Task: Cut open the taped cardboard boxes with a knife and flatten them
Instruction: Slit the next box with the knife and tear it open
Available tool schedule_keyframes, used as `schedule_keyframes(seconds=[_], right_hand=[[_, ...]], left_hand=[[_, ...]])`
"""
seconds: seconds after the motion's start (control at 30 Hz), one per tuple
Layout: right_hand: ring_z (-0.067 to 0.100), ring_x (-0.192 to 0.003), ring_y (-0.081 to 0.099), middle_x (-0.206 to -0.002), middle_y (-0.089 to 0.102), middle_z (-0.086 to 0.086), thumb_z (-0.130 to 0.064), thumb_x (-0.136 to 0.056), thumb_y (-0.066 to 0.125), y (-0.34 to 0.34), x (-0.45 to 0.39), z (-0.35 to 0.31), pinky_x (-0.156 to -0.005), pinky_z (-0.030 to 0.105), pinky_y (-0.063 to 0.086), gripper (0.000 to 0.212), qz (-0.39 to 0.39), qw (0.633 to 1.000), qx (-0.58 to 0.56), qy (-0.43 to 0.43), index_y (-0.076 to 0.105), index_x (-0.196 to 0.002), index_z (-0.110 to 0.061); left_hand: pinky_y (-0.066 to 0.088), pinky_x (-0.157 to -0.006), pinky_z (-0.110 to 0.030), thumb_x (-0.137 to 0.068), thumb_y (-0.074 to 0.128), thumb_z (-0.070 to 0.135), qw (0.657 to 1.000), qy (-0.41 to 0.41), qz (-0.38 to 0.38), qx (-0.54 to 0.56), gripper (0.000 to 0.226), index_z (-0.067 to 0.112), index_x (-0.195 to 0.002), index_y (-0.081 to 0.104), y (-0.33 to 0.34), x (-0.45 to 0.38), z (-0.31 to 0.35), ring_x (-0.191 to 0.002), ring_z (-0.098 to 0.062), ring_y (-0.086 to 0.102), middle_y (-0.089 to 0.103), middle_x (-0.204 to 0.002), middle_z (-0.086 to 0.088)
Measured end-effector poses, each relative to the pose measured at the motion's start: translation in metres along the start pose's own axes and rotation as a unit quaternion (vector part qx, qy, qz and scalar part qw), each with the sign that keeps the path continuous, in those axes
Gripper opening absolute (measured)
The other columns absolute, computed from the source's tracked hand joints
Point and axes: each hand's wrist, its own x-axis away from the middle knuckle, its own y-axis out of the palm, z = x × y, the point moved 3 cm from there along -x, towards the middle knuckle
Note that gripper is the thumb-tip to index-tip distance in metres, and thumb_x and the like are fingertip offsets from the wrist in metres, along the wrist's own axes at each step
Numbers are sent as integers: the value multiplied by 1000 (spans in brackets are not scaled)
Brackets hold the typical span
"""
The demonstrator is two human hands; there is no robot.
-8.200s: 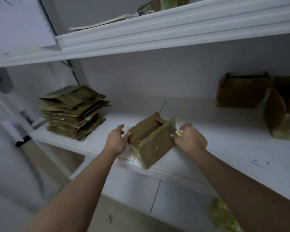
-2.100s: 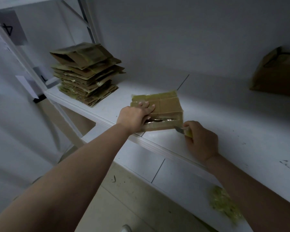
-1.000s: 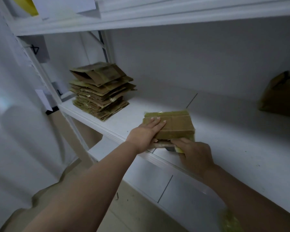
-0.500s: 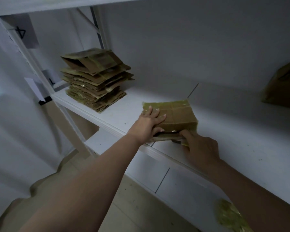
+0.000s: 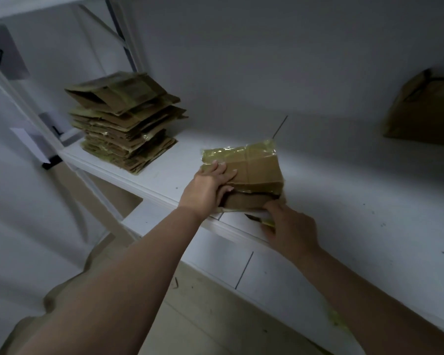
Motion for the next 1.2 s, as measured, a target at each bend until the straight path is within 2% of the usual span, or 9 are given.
schedule_keyframes(seconds=[0.1, 0.17, 0.3, 0.4, 0.5, 0.63, 0.77, 0.93, 1.2], right_hand=[[26, -86, 66, -102, 68, -3, -37, -85, 61, -7, -8, 0, -66, 30, 47, 30, -10, 998, -48, 26, 61, -114, -26], [21, -95, 65, -107, 68, -9, -41, -89, 56, -16, -12, 5, -72, 28, 46, 30, -12, 995, -96, 30, 61, -118, -35], [20, -69, 65, -81, 70, -8, -40, -86, 62, -40, -7, 25, -62, 23, 43, 19, 109, 985, -124, 55, 65, -97, -25], [18, -66, 54, -82, 55, -7, -34, -86, 63, -49, -5, 55, -63, 27, 38, 23, 62, 984, -113, 126, 45, -95, -21], [19, -72, 57, -90, 58, -4, -27, -93, 53, -53, -8, 75, -62, 29, 43, 11, 16, 994, -81, 71, 50, -99, -19], [18, -70, 58, -83, 65, -9, -28, -95, 51, -61, -19, 84, -56, 30, 46, 14, 71, 997, -6, -14, 65, -94, -27], [20, -66, 56, -77, 67, -8, -30, -91, 48, -61, -36, 86, -55, 27, 38, 21, 85, 995, 5, -54, 69, -87, -27], [20, -59, 55, -68, 66, -8, -34, -89, 43, -58, -50, 88, -68, 29, 25, 29, 90, 988, 10, -125, 69, -80, -26], [25, -50, 52, -58, 60, -3, -30, -87, 40, -46, -62, 95, -60, 28, 31, 33, 85, 980, 44, -177, 69, -77, -19]], left_hand=[[11, -118, -45, -96, 49, 44, 989, -27, -38, -138, 53, 28, -146, 39, 0, -4, 10, -146, -23, 22, 33, -155, 0], [14, -117, -46, -89, 47, 61, 980, -53, -42, -185, 62, 28, -143, 42, 5, -7, 23, -144, -24, 24, 37, -151, 0], [25, -110, -50, -80, 48, 74, 975, -99, -23, -195, 66, 25, -124, 55, 14, -12, 37, -136, -27, 32, 48, -137, -5], [22, -111, -58, -80, 51, 72, 975, -116, -28, -186, 63, 25, -121, 56, 15, -13, 38, -137, -27, 32, 48, -136, -5], [22, -107, -66, -82, 51, 71, 975, -134, -26, -175, 65, 25, -127, 52, 16, -14, 41, -138, -25, 32, 47, -138, -4], [22, -105, -70, -88, 42, 69, 967, -149, -40, -200, 66, 24, -137, 45, 18, -17, 46, -141, -26, 28, 42, -144, -5], [22, -105, -69, -91, 41, 64, 965, -152, -33, -212, 61, 22, -136, 45, 21, -19, 48, -141, -26, 27, 45, -142, -5], [25, -104, -66, -92, 41, 62, 963, -153, -23, -219, 58, 22, -134, 47, 23, -21, 47, -139, -26, 31, 48, -139, -4], [26, -106, -58, -93, 38, 61, 962, -148, -18, -227, 62, 23, -142, 40, 26, -21, 44, -142, -24, 27, 43, -145, -2]])
